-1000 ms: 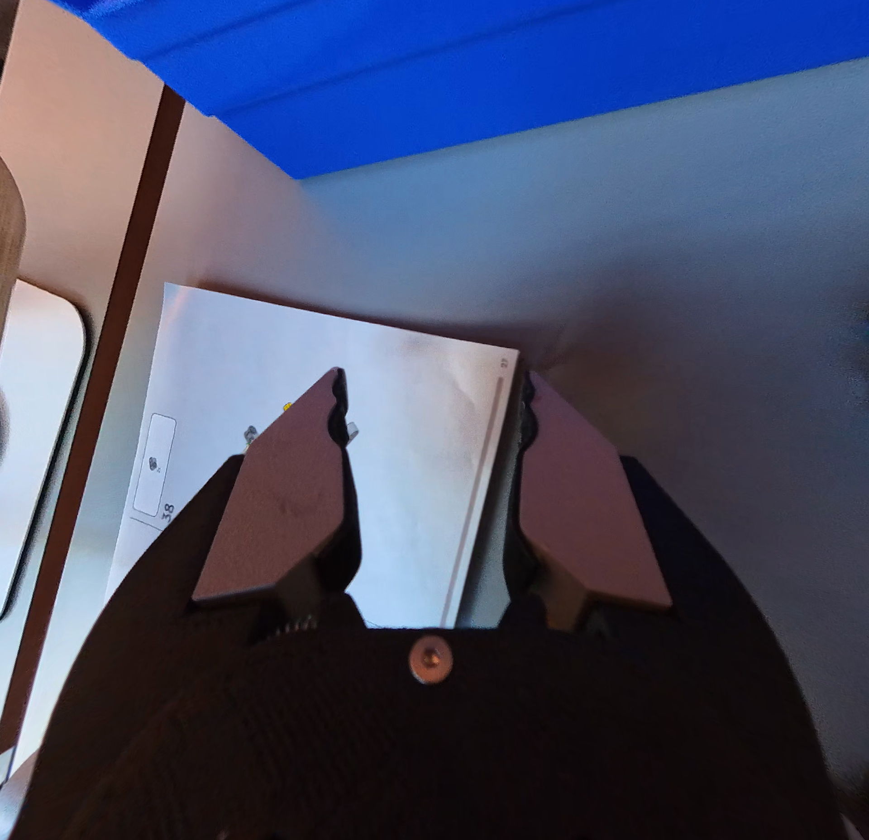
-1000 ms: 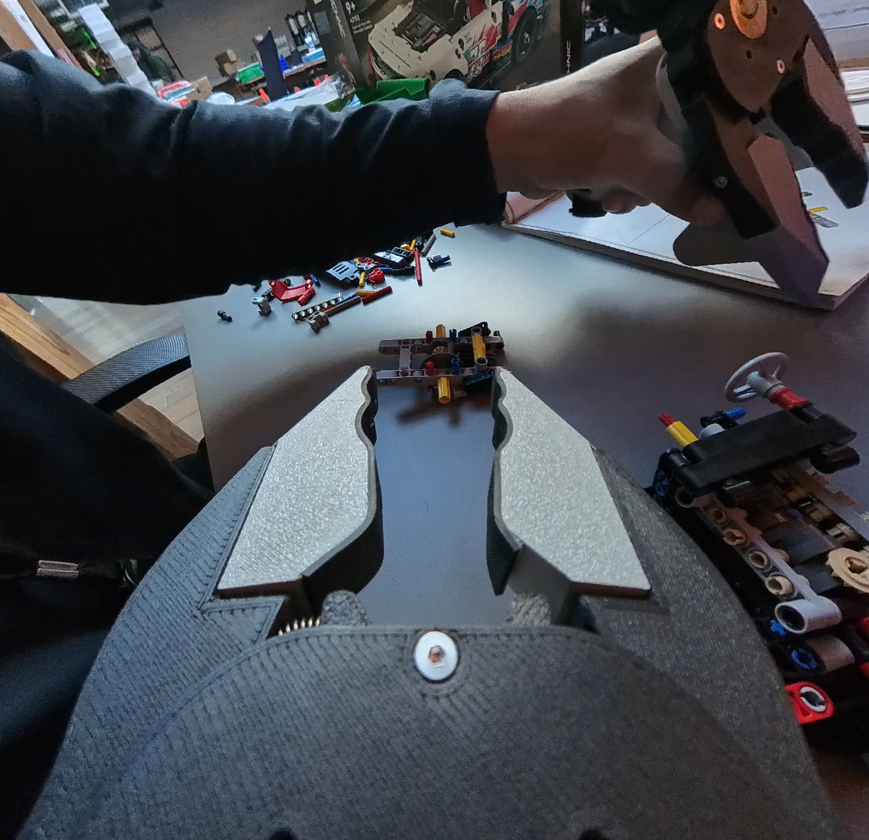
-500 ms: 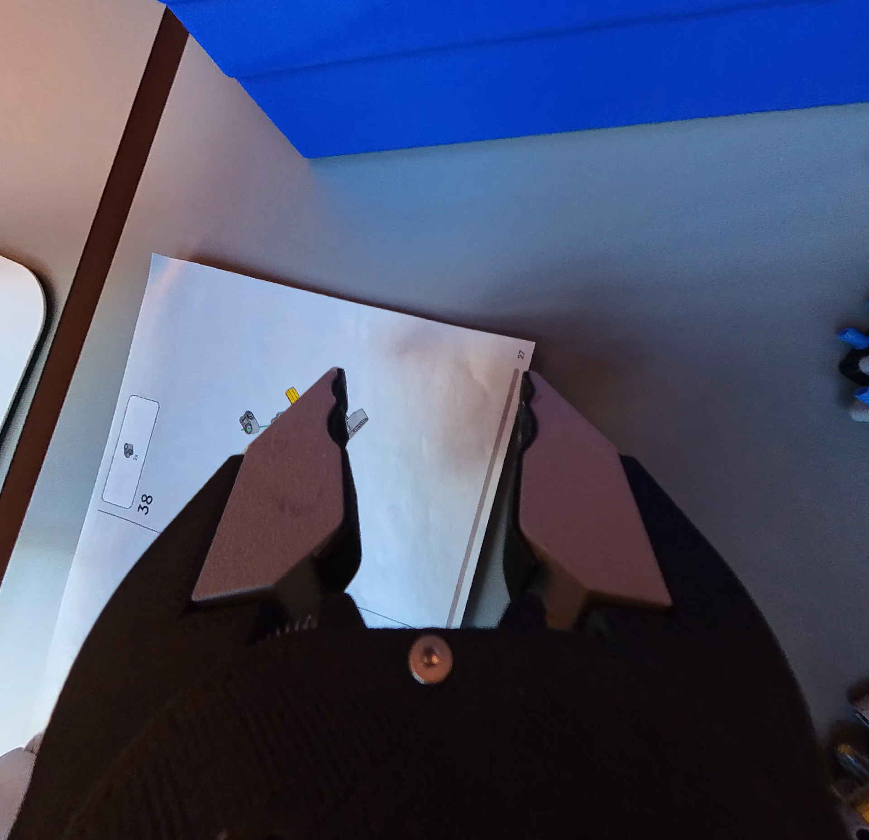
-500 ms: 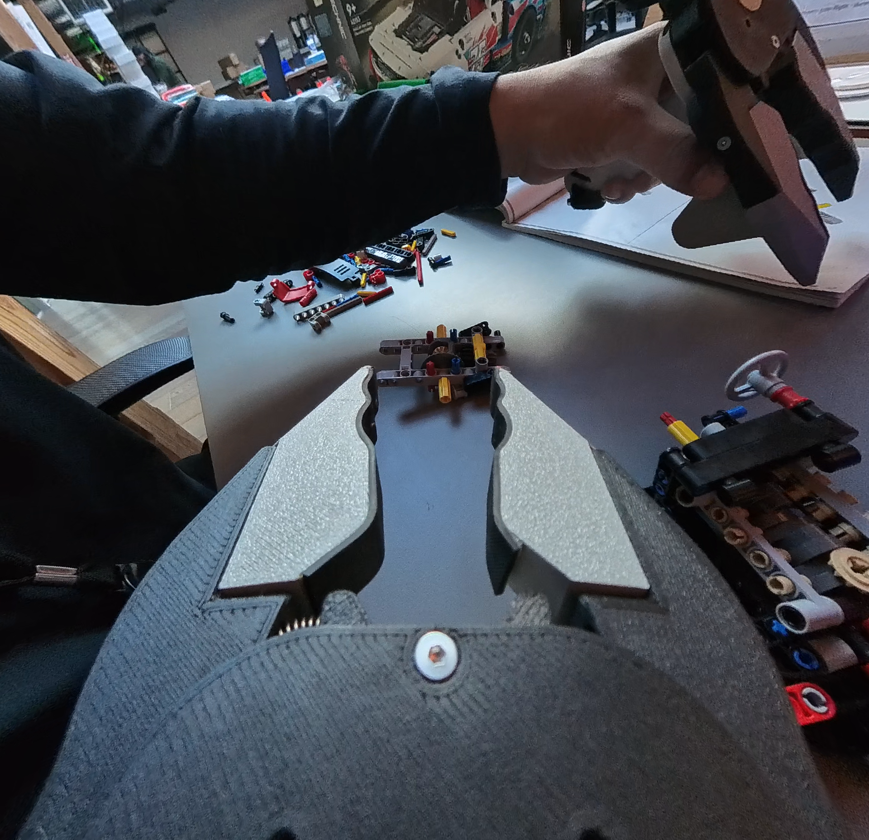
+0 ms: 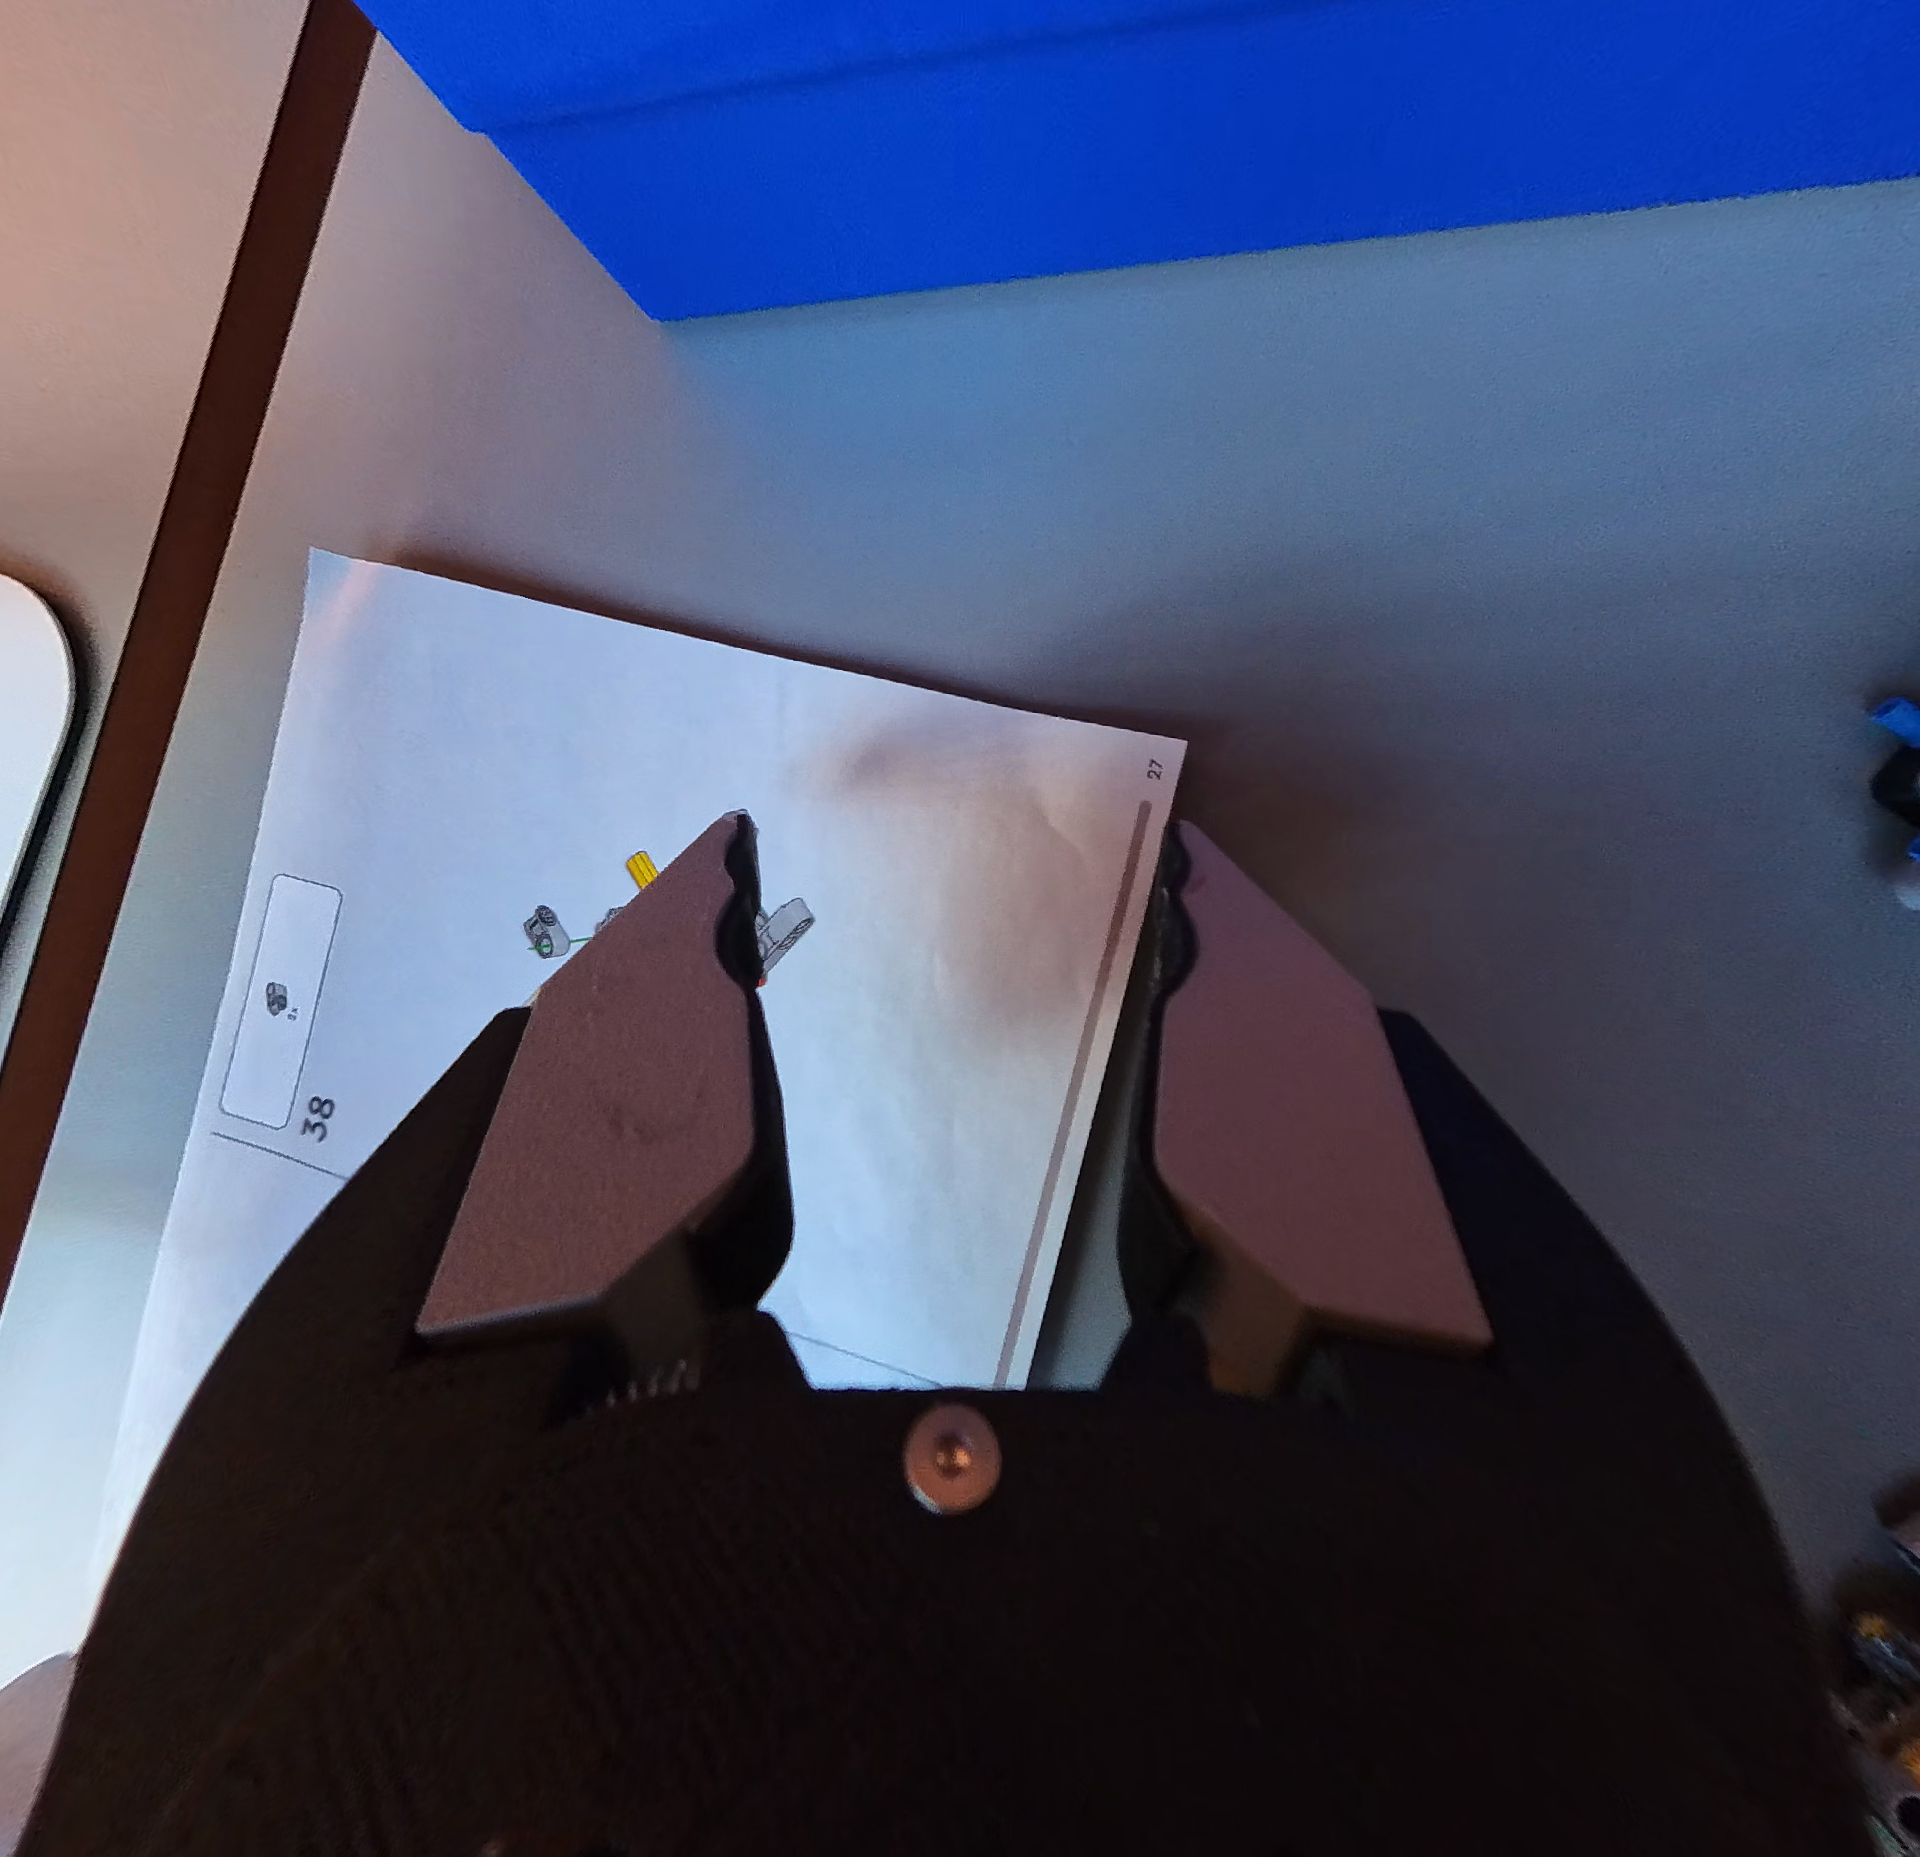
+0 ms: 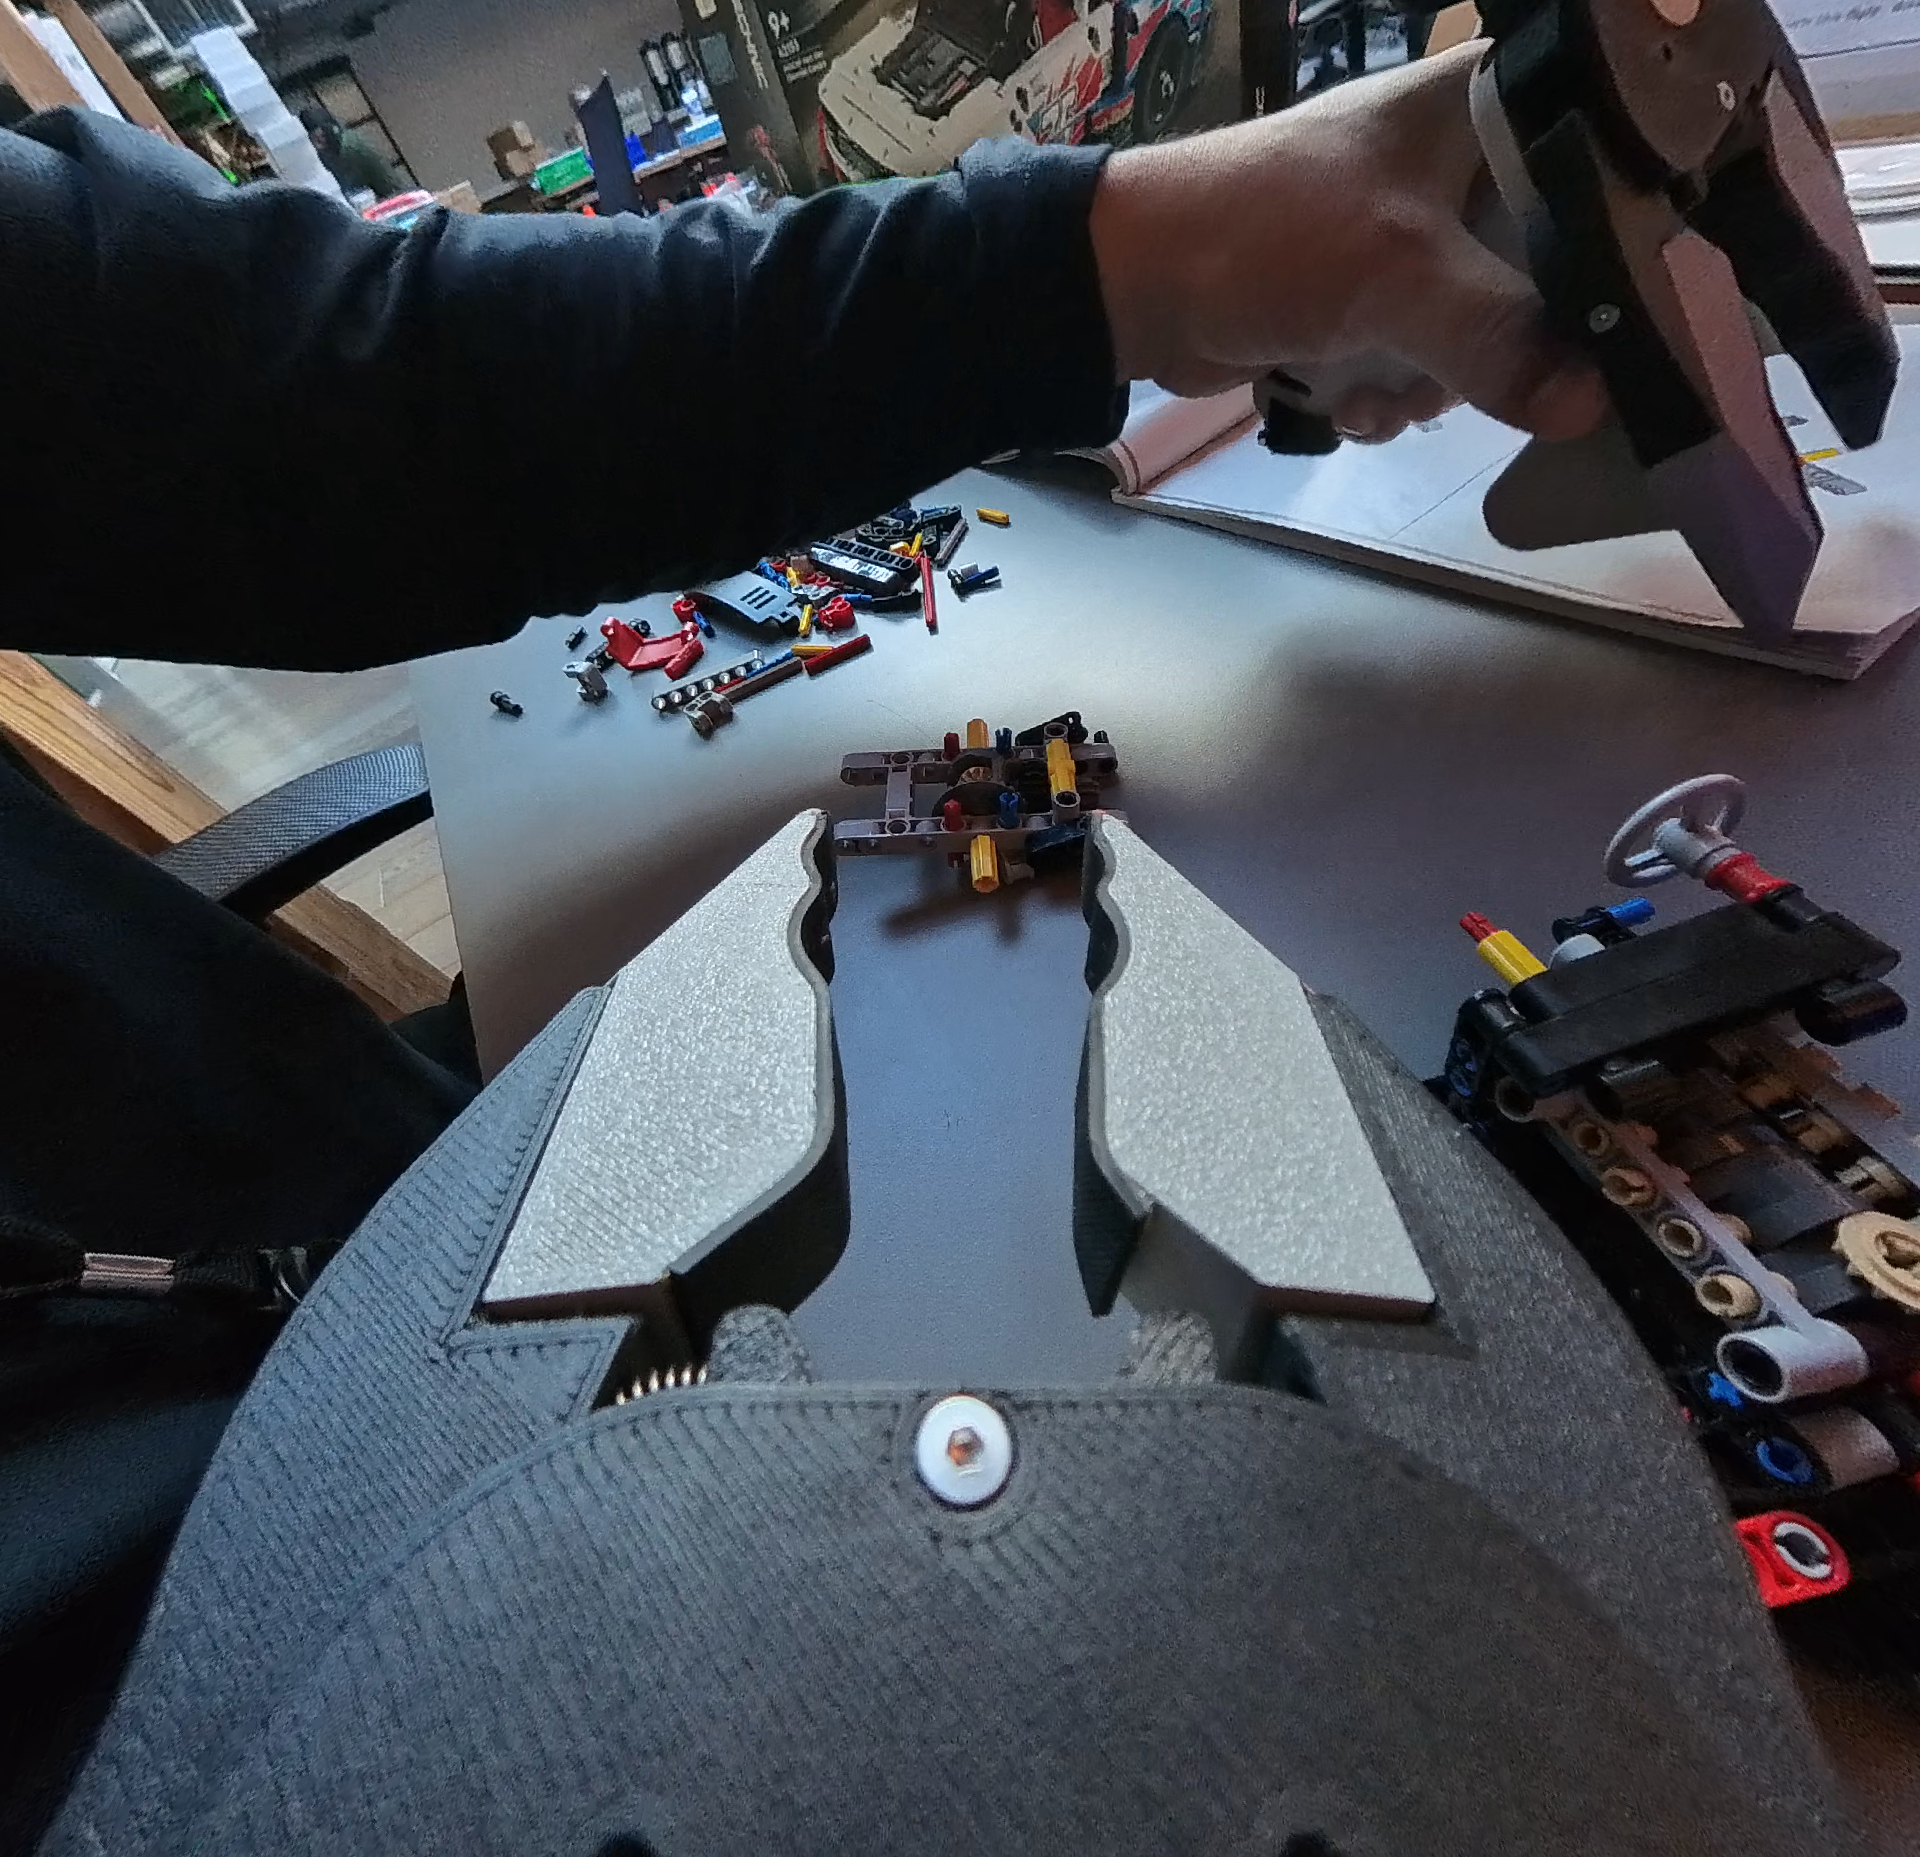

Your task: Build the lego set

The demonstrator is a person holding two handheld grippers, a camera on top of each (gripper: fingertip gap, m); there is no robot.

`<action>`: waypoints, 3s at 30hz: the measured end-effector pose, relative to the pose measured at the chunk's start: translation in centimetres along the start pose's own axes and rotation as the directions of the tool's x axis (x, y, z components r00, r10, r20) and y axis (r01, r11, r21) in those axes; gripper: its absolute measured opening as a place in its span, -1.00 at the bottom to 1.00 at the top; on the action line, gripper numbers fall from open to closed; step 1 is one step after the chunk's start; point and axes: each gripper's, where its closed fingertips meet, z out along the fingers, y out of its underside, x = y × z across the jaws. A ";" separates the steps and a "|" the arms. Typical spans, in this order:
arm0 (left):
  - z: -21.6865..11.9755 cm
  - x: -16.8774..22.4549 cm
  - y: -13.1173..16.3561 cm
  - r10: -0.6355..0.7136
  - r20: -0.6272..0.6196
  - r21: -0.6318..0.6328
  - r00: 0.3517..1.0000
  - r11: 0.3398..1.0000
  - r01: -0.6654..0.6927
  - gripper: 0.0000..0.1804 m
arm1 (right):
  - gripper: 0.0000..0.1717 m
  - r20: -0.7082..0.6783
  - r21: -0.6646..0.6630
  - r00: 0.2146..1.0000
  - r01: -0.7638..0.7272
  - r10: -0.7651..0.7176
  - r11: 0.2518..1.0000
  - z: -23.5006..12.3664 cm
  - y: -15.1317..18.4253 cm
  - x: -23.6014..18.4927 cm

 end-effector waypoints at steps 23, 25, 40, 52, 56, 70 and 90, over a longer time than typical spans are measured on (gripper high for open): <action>-0.9 0.6 1.2 -0.082 -0.053 0.030 0.995 0.996 0.083 -0.80 | -0.47 0.003 0.007 1.000 0.006 -0.006 1.000 0.0 -0.1 -0.1; -1.7 0.9 1.1 -0.083 -0.052 0.060 0.995 0.995 0.086 -0.74 | -0.48 0.000 0.014 1.000 0.012 -0.012 1.000 -0.1 -0.2 -0.1; -1.7 0.0 3.4 0.028 -0.034 -0.052 0.999 0.998 -0.030 -0.34 | -0.48 0.002 0.008 1.000 0.004 -0.004 1.000 0.0 -0.1 -0.1; -2.1 -0.4 4.9 -0.018 -0.100 -0.089 0.995 0.996 0.009 -0.31 | -0.48 0.009 0.008 1.000 -0.005 0.005 1.000 -0.1 -0.1 0.0; -2.5 0.3 4.6 -0.029 -0.159 -0.058 0.987 0.998 0.020 -0.55 | -0.48 0.010 0.009 1.000 -0.006 0.006 1.000 -0.1 -0.1 0.0; -2.8 0.8 4.4 -0.187 -0.218 0.041 0.958 0.979 0.201 -1.00 | -0.49 0.008 0.002 1.000 -0.002 0.002 1.000 0.0 0.0 -0.1; -7.9 0.3 4.0 -0.315 -0.227 0.298 0.922 0.879 0.373 -1.00 | -0.56 -0.233 0.158 0.971 -0.014 0.051 0.987 2.1 -11.2 6.6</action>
